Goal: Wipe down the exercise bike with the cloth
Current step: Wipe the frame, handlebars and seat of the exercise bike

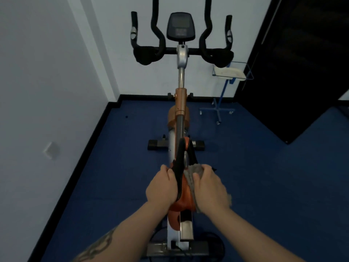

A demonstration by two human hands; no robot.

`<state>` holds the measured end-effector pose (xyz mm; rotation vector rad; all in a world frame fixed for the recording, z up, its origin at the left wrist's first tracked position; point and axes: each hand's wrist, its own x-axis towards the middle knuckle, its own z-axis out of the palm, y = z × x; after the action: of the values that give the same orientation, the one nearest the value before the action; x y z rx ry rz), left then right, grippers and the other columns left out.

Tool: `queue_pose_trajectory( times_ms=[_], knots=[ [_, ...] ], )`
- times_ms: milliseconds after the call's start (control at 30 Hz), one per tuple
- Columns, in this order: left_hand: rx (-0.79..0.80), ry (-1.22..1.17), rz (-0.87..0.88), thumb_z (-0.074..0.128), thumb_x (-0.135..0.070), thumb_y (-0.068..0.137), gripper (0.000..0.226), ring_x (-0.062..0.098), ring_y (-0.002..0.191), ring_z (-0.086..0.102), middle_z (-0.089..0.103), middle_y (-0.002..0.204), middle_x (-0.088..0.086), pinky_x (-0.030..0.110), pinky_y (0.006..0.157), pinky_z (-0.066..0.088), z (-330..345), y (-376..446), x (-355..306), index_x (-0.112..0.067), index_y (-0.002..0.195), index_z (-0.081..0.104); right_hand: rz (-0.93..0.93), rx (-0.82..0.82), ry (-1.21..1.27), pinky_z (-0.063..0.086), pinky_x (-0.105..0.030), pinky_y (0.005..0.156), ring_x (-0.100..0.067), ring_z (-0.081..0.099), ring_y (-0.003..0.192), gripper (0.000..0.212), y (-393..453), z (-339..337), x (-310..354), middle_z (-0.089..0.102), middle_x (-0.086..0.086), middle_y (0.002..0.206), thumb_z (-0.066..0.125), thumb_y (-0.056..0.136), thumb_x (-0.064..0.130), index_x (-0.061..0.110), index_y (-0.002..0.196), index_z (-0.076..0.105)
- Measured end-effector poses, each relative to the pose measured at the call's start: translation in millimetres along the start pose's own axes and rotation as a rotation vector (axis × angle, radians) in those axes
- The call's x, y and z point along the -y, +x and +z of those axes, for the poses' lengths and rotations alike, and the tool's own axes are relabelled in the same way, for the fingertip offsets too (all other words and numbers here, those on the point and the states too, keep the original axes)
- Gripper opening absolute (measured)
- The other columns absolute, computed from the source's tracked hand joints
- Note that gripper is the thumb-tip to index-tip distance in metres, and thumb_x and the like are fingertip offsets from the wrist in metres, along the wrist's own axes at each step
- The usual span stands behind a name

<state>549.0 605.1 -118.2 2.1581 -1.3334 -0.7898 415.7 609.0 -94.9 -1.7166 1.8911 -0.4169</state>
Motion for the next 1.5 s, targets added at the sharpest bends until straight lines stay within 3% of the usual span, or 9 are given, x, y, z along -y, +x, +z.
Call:
queue_pose_trajectory(
  times_ms=[533, 633, 767, 933, 1067, 1133, 1267, 1433, 1500],
  knots=[
    [-0.026, -0.054, 0.06, 0.03, -0.038, 0.103, 0.031, 0.006, 0.071, 0.056, 0.06, 0.08, -0.009, 0.028, 0.056, 0.038, 3, 2, 0, -0.027, 0.104, 0.059, 0.089, -0.006, -0.067, 0.048, -0.045, 0.084, -0.024, 0.058, 0.094, 0.024, 20, 1, 9, 0.059, -0.005, 0.11, 0.027, 0.103, 0.04, 0.018, 0.11, 0.033],
    [-0.032, -0.095, 0.057, 0.032, -0.037, 0.103, 0.031, 0.008, 0.072, 0.058, 0.062, 0.08, -0.008, 0.03, 0.06, 0.043, 3, -1, 2, -0.026, 0.1, 0.06, 0.104, -0.04, -0.079, 0.044, -0.047, 0.095, -0.025, 0.052, 0.116, 0.033, 10, 8, 12, 0.052, -0.005, 0.13, 0.03, 0.103, 0.041, 0.017, 0.123, 0.038],
    [-0.063, -0.122, 0.064, 0.034, -0.037, 0.102, 0.03, 0.005, 0.071, 0.056, 0.061, 0.079, -0.01, 0.027, 0.057, 0.041, 5, 2, 4, -0.028, 0.096, 0.062, 0.018, -0.06, -0.232, 0.024, -0.053, 0.115, -0.023, 0.01, 0.149, 0.043, -11, 22, 0, 0.013, -0.004, 0.162, 0.029, 0.102, 0.044, 0.023, 0.139, 0.033],
    [-0.065, -0.127, 0.038, 0.034, -0.038, 0.102, 0.029, 0.002, 0.074, 0.054, 0.057, 0.08, -0.016, 0.025, 0.057, 0.037, 6, -1, 3, -0.032, 0.104, 0.062, 0.087, -0.057, 0.058, 0.041, -0.05, 0.099, -0.021, 0.045, 0.125, 0.024, 1, 1, 8, 0.048, -0.001, 0.13, 0.039, 0.101, 0.042, 0.023, 0.114, 0.041],
    [-0.073, -0.137, 0.03, 0.035, -0.039, 0.102, 0.032, 0.004, 0.076, 0.056, 0.06, 0.084, -0.015, 0.026, 0.058, 0.039, 7, -1, 4, -0.029, 0.111, 0.064, -0.029, -0.013, -0.151, 0.024, -0.06, 0.113, -0.023, 0.003, 0.15, 0.041, -25, 18, -8, 0.005, 0.0, 0.163, 0.03, 0.101, 0.051, 0.033, 0.138, 0.033],
    [-0.077, -0.142, 0.031, 0.035, -0.039, 0.102, 0.032, 0.004, 0.075, 0.058, 0.061, 0.083, -0.014, 0.027, 0.06, 0.043, 7, -2, 2, -0.029, 0.11, 0.064, -0.011, -0.005, -0.071, 0.028, -0.06, 0.111, -0.024, 0.005, 0.15, 0.036, -16, 10, -9, -0.004, 0.0, 0.164, 0.032, 0.1, 0.053, 0.04, 0.132, 0.037],
    [-0.061, -0.147, 0.023, 0.034, -0.04, 0.103, 0.032, 0.006, 0.077, 0.06, 0.063, 0.086, -0.012, 0.028, 0.064, 0.047, 7, -5, 1, -0.03, 0.111, 0.063, 0.058, 0.022, 0.114, 0.047, -0.046, 0.092, -0.026, 0.05, 0.121, 0.029, 5, -4, -3, 0.034, -0.004, 0.152, 0.038, 0.099, 0.052, 0.036, 0.122, 0.043],
    [-0.091, -0.131, 0.014, 0.035, -0.039, 0.102, 0.031, 0.0, 0.071, 0.055, 0.06, 0.08, -0.015, 0.023, 0.054, 0.038, 7, -2, 3, -0.031, 0.109, 0.064, -0.044, -0.039, -0.132, 0.016, -0.058, 0.116, -0.016, 0.037, 0.134, 0.04, -14, 9, -14, 0.04, 0.009, 0.145, 0.027, 0.099, 0.054, 0.038, 0.135, 0.032],
    [-0.088, -0.12, 0.018, 0.035, -0.039, 0.102, 0.03, 0.001, 0.071, 0.056, 0.061, 0.079, -0.014, 0.024, 0.054, 0.038, 8, 0, 1, -0.031, 0.106, 0.064, 0.016, 0.03, -0.085, 0.023, -0.052, 0.114, -0.02, 0.054, 0.116, 0.033, 7, -1, -8, 0.055, 0.003, 0.131, 0.025, 0.102, 0.05, 0.03, 0.126, 0.036]
  ],
)
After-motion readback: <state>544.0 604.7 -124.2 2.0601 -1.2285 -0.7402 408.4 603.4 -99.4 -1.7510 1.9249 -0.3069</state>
